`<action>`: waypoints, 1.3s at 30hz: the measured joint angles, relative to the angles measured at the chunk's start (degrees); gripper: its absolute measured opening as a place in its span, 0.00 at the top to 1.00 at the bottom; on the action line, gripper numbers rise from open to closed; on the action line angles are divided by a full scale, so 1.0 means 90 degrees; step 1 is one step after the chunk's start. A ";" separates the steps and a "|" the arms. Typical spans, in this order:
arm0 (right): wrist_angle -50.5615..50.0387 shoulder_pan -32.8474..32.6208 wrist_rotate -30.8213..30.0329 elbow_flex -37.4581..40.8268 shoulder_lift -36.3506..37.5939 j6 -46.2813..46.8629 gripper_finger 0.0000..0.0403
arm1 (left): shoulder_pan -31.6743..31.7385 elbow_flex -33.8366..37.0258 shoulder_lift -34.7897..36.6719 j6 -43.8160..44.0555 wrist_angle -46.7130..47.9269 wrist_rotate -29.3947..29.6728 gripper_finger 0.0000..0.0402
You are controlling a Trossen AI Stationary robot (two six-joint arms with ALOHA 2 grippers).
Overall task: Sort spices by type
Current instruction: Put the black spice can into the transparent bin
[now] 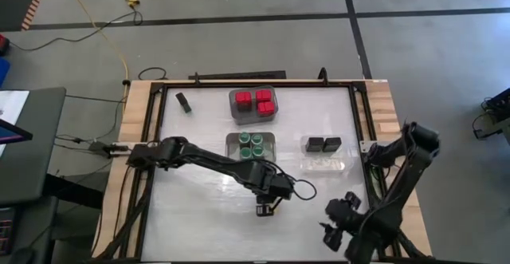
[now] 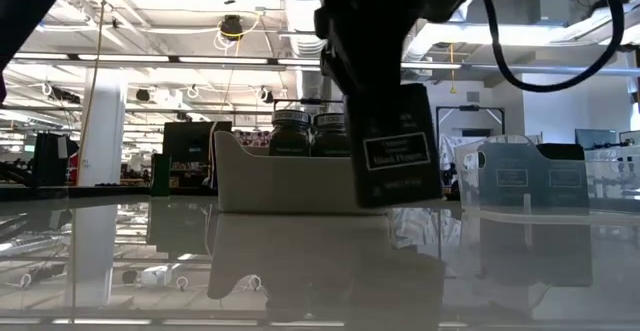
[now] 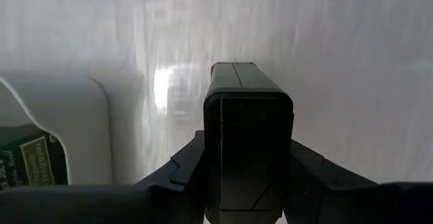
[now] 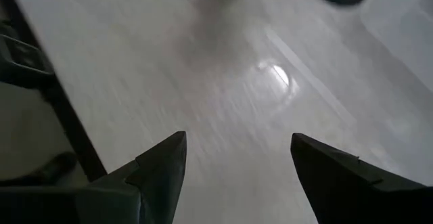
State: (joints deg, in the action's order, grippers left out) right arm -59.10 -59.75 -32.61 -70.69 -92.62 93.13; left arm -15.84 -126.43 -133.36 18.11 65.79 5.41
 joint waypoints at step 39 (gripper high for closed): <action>0.0336 -0.0403 -0.0370 0.1096 0.0928 -0.0336 0.28 | 0.0160 -0.0119 -0.0077 0.1896 -0.0117 -0.0123 0.55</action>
State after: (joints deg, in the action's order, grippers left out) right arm -56.07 -63.37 -35.94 -60.82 -84.27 90.11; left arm -14.39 -127.50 -134.05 35.18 64.73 4.29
